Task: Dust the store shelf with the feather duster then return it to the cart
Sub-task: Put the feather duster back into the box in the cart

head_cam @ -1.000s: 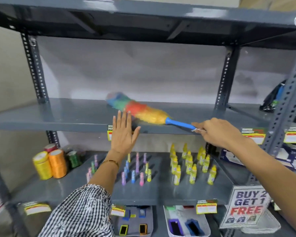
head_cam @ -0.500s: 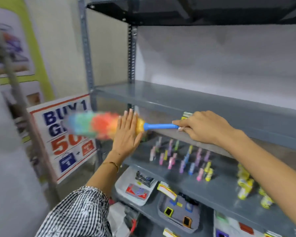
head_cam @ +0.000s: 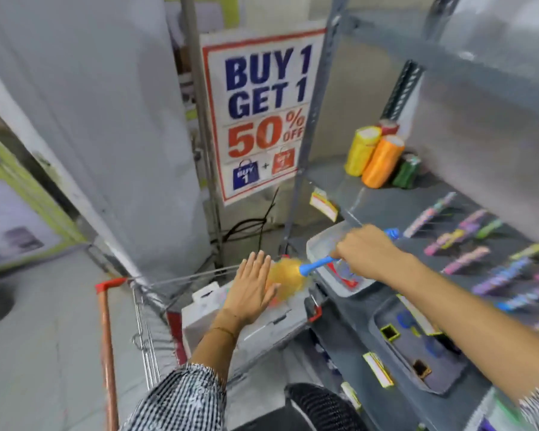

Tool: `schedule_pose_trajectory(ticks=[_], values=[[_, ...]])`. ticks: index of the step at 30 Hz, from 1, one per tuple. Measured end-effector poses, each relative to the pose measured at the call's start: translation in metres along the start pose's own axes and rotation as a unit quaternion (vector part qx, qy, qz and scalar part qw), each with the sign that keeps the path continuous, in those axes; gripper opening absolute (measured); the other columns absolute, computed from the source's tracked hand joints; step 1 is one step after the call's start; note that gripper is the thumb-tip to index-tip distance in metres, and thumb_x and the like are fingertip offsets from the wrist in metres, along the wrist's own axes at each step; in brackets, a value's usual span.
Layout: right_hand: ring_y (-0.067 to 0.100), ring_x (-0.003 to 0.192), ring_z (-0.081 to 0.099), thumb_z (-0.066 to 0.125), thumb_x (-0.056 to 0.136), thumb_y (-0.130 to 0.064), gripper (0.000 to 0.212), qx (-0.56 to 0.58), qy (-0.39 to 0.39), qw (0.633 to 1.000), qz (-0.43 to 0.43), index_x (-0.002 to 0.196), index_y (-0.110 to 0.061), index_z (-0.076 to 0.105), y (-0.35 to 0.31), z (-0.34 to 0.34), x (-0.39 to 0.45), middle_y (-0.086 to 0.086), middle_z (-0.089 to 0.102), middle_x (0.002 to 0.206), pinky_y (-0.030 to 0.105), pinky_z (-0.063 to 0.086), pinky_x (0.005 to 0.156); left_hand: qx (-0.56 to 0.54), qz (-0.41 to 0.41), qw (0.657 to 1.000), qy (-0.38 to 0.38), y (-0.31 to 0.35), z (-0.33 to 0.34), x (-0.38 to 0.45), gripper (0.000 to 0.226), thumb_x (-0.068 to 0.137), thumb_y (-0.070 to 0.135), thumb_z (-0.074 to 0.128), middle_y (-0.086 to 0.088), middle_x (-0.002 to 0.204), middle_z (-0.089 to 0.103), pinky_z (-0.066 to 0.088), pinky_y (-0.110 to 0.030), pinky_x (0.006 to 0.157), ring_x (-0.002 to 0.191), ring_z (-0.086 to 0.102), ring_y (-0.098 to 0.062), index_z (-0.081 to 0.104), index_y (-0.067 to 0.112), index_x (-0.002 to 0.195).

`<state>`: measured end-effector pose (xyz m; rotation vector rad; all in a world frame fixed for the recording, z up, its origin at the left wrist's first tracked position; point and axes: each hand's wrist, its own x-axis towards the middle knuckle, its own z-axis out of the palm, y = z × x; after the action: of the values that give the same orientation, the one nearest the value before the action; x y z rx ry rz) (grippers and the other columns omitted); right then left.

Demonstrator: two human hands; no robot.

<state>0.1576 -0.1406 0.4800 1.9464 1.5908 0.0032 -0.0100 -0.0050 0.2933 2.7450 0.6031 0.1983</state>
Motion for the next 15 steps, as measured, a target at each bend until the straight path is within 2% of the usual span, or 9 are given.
schedule_pose_trajectory(ticks=[3, 6, 9, 15], values=[[0.028, 0.104, 0.062, 0.045, 0.092, -0.010, 0.033, -0.022, -0.020, 0.998, -0.055, 0.119, -0.020, 0.061, -0.036, 0.049, 0.057, 0.008, 0.067, 0.110, 0.036, 0.044, 0.079, -0.003, -0.045, 0.999, -0.019, -0.030, 0.043, -0.010, 0.078, 0.098, 0.052, 0.010, -0.029, 0.132, 0.049, 0.022, -0.046, 0.107, 0.121, 0.045, -0.046, 0.049, -0.008, 0.127], [0.030, 0.105, 0.057, 0.045, 0.093, -0.010, 0.029, -0.030, -0.021, 0.995, -0.089, 0.115, -0.017, 0.063, -0.080, 0.097, 0.106, 0.012, 0.064, 0.111, 0.040, 0.041, 0.091, -0.009, -0.082, 0.996, -0.023, -0.061, 0.086, -0.020, 0.077, 0.098, 0.053, 0.011, -0.028, 0.135, 0.046, 0.031, -0.051, 0.105, 0.124, 0.042, -0.046, 0.047, -0.007, 0.130], [0.029, 0.105, 0.055, 0.045, 0.094, -0.012, 0.027, -0.040, -0.024, 0.993, -0.112, 0.110, -0.018, 0.065, -0.124, 0.142, 0.148, 0.011, 0.064, 0.109, 0.042, 0.039, 0.093, -0.004, -0.110, 0.993, -0.037, -0.088, 0.118, -0.025, 0.076, 0.098, 0.053, 0.011, -0.029, 0.136, 0.044, 0.028, -0.059, 0.099, 0.125, 0.040, -0.047, 0.044, -0.007, 0.132], [0.032, 0.113, 0.051, 0.045, 0.096, -0.015, 0.026, -0.060, -0.043, 0.985, -0.158, 0.116, -0.016, 0.061, -0.194, 0.217, 0.205, 0.013, 0.062, 0.117, 0.039, 0.035, 0.100, 0.008, -0.133, 0.990, -0.040, -0.132, 0.177, -0.027, 0.079, 0.096, 0.055, 0.008, -0.028, 0.142, 0.037, 0.018, -0.050, 0.108, 0.132, 0.031, -0.043, 0.037, -0.007, 0.137]])
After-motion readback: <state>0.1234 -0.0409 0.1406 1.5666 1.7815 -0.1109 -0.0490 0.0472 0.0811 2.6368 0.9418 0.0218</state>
